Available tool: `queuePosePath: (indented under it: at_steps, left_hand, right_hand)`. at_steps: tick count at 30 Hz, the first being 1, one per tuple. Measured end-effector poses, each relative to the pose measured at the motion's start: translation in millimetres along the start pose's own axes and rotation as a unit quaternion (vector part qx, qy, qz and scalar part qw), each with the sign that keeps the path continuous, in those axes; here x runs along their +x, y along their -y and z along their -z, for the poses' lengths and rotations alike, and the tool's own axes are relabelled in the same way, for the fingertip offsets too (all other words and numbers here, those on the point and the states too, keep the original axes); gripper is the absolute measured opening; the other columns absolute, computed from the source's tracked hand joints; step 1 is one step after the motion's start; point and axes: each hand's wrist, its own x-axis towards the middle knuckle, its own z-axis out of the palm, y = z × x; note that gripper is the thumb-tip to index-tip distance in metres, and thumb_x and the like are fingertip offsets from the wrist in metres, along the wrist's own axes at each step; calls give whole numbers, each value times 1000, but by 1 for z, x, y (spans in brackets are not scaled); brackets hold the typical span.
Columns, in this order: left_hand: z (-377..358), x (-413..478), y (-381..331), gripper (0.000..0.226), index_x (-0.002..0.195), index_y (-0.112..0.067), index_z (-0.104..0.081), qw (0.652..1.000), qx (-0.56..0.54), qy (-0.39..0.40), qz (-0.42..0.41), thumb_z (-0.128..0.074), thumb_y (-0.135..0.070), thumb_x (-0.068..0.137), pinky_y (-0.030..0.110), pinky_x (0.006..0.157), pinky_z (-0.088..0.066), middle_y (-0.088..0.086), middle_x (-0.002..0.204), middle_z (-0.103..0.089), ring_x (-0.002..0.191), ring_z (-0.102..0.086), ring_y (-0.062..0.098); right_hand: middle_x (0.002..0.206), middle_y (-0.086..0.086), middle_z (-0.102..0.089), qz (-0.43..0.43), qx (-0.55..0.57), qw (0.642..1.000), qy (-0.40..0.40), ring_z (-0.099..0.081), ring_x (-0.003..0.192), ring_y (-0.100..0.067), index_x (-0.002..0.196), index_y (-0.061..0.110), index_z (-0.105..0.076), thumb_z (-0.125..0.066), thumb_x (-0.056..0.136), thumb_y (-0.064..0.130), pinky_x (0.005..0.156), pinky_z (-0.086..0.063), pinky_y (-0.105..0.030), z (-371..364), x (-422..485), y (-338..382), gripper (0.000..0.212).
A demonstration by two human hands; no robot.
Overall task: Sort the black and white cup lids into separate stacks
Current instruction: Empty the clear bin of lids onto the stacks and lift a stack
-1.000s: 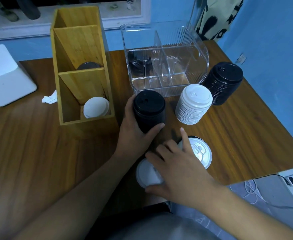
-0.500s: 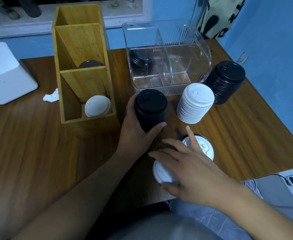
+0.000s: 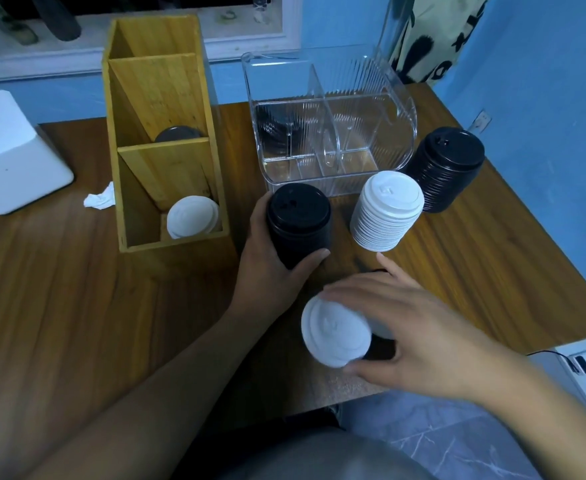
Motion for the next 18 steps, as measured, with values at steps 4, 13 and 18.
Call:
queuePosePath:
  at_steps: [4,13,18]
  left_hand:
    - [0,0,0,103,152,-41,-20,1000,-2,11,7,-89,-38,77,2,109,-26,-35,146,-35,138,-31,-17]
    - [-1,0,-1,104,151,-46,-18,1000,7,8,15,-89,-39,76,0,108,-25,-52,138,-29,135,-29,-22]
    - [0,-1,-1,105,154,-44,-18,1000,16,9,20,-88,-41,76,1,108,-25,-45,141,-30,137,-30,-19]
  right_hand:
    - [149,15,-51,-33,55,997,-48,-46,139,-5,146,23,-52,-91,74,31,115,-35,-27,44,3,-20,83]
    - [154,9,-47,-137,-35,983,-114,-42,143,-10,147,27,-53,-80,76,33,117,-38,-46,85,35,-92,76]
    - [159,13,-38,-157,-32,985,-61,-35,146,-3,151,29,-46,-80,79,19,121,-29,-28,76,49,-99,81]
